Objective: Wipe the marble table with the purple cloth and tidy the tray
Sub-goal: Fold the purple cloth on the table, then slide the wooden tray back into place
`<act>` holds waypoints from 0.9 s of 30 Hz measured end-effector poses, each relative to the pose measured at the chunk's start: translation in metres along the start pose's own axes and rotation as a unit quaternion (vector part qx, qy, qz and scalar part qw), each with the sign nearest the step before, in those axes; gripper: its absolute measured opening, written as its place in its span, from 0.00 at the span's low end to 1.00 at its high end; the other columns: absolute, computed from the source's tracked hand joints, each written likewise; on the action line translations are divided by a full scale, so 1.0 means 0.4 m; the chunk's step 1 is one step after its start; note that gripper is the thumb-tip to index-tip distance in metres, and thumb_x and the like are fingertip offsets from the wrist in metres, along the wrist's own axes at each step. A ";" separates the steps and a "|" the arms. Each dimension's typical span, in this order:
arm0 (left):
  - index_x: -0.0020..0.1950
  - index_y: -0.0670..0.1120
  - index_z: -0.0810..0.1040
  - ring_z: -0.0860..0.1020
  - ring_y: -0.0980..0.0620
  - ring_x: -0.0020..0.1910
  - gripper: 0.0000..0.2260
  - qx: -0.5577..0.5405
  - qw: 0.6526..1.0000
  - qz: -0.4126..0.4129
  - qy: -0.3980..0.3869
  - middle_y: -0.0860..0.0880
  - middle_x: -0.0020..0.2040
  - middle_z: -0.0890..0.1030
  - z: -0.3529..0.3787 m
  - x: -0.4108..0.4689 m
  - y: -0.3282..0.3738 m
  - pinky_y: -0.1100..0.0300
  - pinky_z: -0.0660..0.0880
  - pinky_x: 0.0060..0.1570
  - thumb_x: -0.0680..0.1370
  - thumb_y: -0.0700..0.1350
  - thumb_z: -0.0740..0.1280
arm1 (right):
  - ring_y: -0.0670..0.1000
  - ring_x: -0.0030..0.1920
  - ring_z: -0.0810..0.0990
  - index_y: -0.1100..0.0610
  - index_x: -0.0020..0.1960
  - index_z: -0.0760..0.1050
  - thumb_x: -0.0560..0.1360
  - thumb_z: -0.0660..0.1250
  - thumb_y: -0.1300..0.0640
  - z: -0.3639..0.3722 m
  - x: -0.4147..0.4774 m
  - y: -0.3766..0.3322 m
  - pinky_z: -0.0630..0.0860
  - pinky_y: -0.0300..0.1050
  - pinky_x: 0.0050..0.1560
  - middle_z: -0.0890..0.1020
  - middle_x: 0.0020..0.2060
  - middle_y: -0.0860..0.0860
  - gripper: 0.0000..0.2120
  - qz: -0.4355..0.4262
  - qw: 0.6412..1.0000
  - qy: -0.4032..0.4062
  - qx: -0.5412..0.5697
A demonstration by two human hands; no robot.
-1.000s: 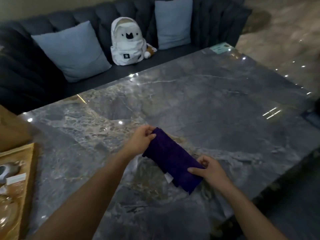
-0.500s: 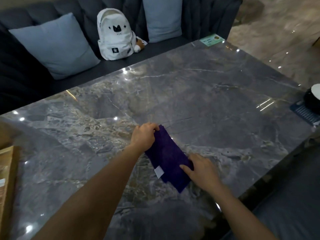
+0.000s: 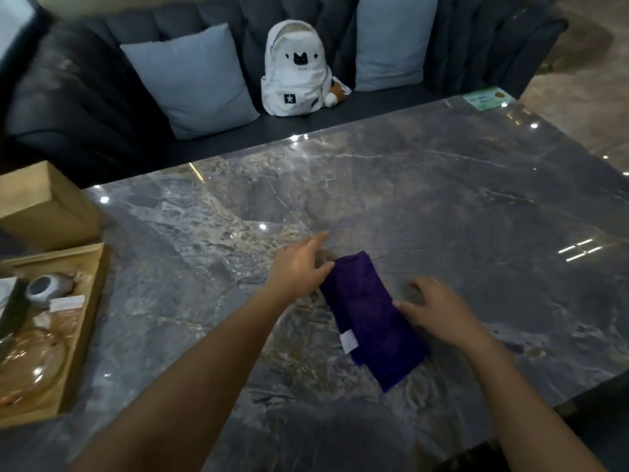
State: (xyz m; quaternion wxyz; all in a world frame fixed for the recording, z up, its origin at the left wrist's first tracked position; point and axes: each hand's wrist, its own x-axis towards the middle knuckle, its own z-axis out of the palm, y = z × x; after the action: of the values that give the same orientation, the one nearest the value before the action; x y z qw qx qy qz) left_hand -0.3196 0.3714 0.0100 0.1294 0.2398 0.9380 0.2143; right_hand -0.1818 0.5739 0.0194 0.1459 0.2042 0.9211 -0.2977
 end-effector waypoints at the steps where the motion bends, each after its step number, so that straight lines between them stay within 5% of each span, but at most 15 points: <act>1: 0.73 0.51 0.61 0.69 0.43 0.67 0.28 0.001 1.000 -0.008 0.014 0.45 0.70 0.70 -0.011 -0.013 -0.019 0.46 0.65 0.67 0.76 0.54 0.63 | 0.55 0.64 0.72 0.57 0.68 0.66 0.74 0.63 0.43 -0.002 0.010 -0.016 0.69 0.51 0.63 0.72 0.67 0.54 0.28 -0.015 1.000 0.020 -0.014; 9: 0.72 0.47 0.63 0.71 0.42 0.66 0.29 -0.002 0.982 -0.122 0.145 0.42 0.68 0.72 -0.102 -0.152 -0.204 0.49 0.66 0.64 0.74 0.53 0.66 | 0.54 0.76 0.52 0.49 0.76 0.48 0.74 0.61 0.39 0.086 0.103 -0.210 0.53 0.59 0.72 0.51 0.77 0.52 0.37 -0.085 0.994 0.035 -0.058; 18: 0.71 0.46 0.66 0.71 0.45 0.66 0.27 -0.009 0.937 -0.260 0.235 0.44 0.68 0.73 -0.211 -0.387 -0.412 0.52 0.66 0.65 0.74 0.55 0.65 | 0.55 0.76 0.49 0.49 0.76 0.46 0.74 0.60 0.39 0.268 0.130 -0.514 0.49 0.56 0.74 0.50 0.77 0.54 0.37 -0.227 0.963 -0.057 -0.135; 23: 0.70 0.46 0.66 0.70 0.45 0.67 0.27 -0.032 0.894 -0.352 0.277 0.44 0.68 0.72 -0.280 -0.532 -0.516 0.50 0.67 0.66 0.75 0.56 0.63 | 0.57 0.74 0.56 0.53 0.74 0.55 0.73 0.65 0.43 0.355 0.118 -0.702 0.54 0.57 0.73 0.59 0.74 0.58 0.36 -0.318 0.937 -0.045 -0.139; 27: 0.65 0.44 0.72 0.74 0.45 0.62 0.21 -0.052 0.857 -0.390 0.333 0.44 0.63 0.77 -0.314 -0.634 -0.585 0.51 0.71 0.62 0.75 0.53 0.65 | 0.56 0.76 0.52 0.50 0.75 0.51 0.75 0.61 0.42 0.415 0.110 -0.838 0.51 0.58 0.73 0.55 0.76 0.56 0.35 -0.343 0.915 -0.059 -0.203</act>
State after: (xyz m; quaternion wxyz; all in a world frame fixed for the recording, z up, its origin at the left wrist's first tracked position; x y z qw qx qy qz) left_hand -0.2393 0.0151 0.0469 -0.1051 -0.2389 0.9293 0.2614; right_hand -0.3509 0.2379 0.0366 0.1268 -0.1760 0.9650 -0.1475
